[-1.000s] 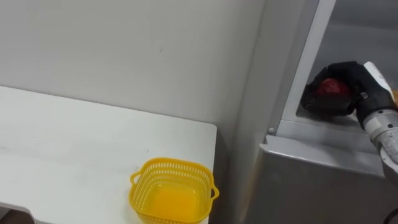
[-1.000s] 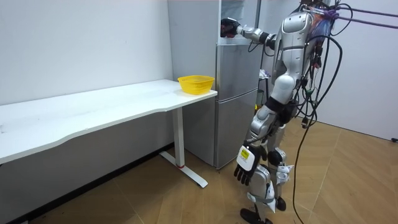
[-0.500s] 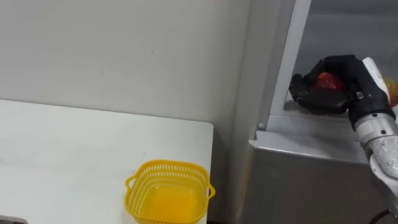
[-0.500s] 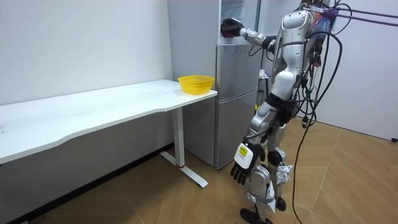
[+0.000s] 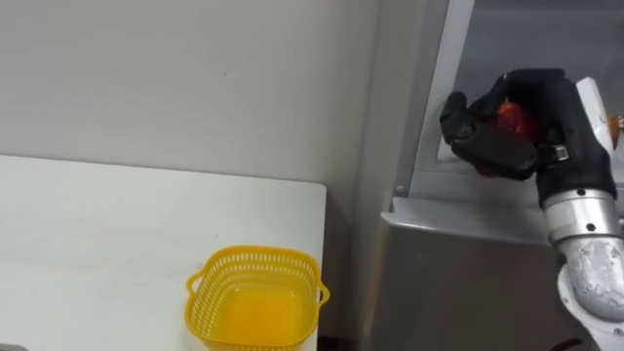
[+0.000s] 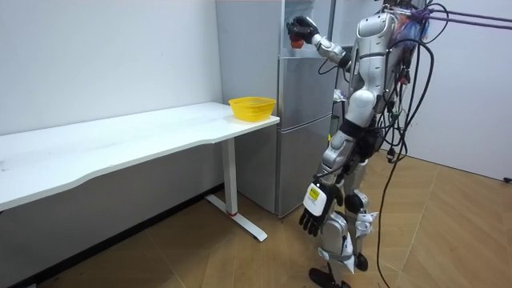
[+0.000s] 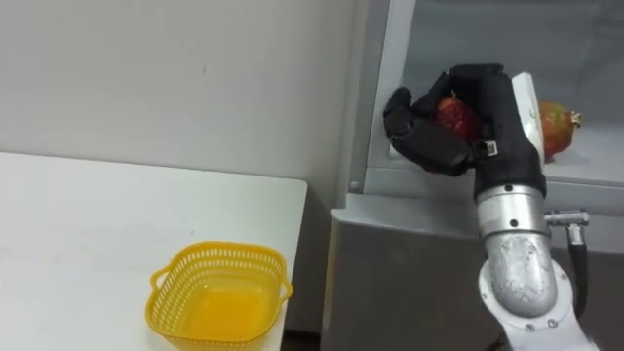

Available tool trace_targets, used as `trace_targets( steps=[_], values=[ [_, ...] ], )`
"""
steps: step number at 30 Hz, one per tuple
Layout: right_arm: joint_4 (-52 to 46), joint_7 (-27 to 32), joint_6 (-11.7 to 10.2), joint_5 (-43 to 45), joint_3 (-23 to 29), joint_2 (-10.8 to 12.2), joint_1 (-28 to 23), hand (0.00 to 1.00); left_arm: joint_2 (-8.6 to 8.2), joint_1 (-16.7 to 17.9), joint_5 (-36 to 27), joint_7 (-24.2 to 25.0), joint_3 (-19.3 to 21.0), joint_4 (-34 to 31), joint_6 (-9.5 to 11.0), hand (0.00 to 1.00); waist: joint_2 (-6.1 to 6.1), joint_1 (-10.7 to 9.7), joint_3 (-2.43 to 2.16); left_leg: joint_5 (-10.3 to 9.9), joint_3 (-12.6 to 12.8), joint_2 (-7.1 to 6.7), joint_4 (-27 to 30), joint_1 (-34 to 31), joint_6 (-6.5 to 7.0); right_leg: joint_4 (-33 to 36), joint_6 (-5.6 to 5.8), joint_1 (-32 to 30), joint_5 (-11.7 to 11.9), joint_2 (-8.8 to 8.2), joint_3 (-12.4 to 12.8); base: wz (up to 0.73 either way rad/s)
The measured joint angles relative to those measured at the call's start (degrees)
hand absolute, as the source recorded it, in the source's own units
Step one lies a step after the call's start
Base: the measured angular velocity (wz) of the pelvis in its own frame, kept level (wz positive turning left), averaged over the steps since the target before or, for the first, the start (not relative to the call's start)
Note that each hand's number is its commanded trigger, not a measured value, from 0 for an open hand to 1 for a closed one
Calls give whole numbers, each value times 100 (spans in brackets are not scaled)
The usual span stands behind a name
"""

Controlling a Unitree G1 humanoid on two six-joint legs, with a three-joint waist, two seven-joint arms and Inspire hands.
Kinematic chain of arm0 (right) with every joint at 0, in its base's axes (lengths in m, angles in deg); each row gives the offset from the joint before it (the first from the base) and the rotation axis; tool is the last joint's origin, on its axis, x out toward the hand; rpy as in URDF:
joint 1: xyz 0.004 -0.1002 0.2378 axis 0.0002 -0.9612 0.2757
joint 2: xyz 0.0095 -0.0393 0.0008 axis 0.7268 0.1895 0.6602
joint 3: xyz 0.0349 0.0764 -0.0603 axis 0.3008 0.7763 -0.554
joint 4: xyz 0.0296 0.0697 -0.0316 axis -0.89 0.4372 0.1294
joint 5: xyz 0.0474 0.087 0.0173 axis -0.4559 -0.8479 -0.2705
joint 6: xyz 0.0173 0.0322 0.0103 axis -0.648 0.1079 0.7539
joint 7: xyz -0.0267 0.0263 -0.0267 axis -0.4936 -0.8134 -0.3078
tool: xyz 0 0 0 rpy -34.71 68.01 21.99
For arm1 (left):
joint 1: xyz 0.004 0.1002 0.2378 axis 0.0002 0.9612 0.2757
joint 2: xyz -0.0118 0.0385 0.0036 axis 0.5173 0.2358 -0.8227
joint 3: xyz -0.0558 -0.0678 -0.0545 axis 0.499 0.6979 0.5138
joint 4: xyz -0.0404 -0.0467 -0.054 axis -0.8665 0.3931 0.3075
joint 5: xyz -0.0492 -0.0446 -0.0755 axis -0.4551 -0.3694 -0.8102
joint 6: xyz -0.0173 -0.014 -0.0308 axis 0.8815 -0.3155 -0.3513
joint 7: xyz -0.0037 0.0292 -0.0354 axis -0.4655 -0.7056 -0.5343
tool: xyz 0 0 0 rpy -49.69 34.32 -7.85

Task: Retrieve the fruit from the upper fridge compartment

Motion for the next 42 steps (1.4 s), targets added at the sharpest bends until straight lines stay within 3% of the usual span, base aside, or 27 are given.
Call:
trace_targets(
  steps=[4, 7, 11, 13, 16, 23, 31, 42],
  values=[
    [-344, 213, -318, 226, -1, 136, -43, 100, -32, -52, -2, -17, -10, 129, 123, 0, 25, 8, 17, -1, 0, -8, -2, 0, 1, -4, 0, 1, 0, -6, 10, 0],
    [-532, 342, -382, 474, -6, 267, -103, 100, -68, -39, 7, -22, -126, 132, 129, 0, 41, 8, 21, -1, 0, -9, -11, -1, 1, -4, 1, 1, 0, -4, 14, 0],
    [-865, 369, -394, 1054, -124, 282, -172, 100, -120, -55, 21, 78, -132, 120, 192, 0, 71, 36, 3, 0, 4, -8, -53, -46, 0, 38, 0, -87, 0, -2, 46, -4],
    [-1043, 369, -506, 1433, -238, 282, -172, 100, -119, -69, 20, 106, -137, 129, 220, 0, 81, 46, -3, 2, 5, -1, -43, -50, -2, 79, 0, -110, -1, 1, 52, 0],
    [-1095, 366, -676, 1779, -487, 284, -170, 100, -113, -157, 1, 105, -181, 191, 318, 0, 58, 91, -11, 2, 5, 2, -41, -14, -2, 83, 0, -81, -1, 4, 50, -2],
    [-1271, 239, -772, 2481, -959, 309, -170, 100, -104, -347, -5, 60, -291, 289, 447, 0, -58, 237, -33, 2, 20, 10, -40, -12, -2, 92, -1, -77, 0, 3, 46, 0],
    [-1340, -74, -972, 2824, -1334, 310, -136, 100, -37, -584, -1, 71, -356, 575, 468, 0, -236, 453, 47, 2, -43, 0, -31, -21, -2, 87, -1, -62, 0, -5, -10, 1],
    [-854, -309, -1024, 3035, -1635, 305, -130, 100, 115, -612, -2, 101, -465, 566, 515, 0, -353, 592, 91, 2, -334, -37, -15, -75, -1, 80, 8, 17, -5, -36, -364, 13]
  ],
)
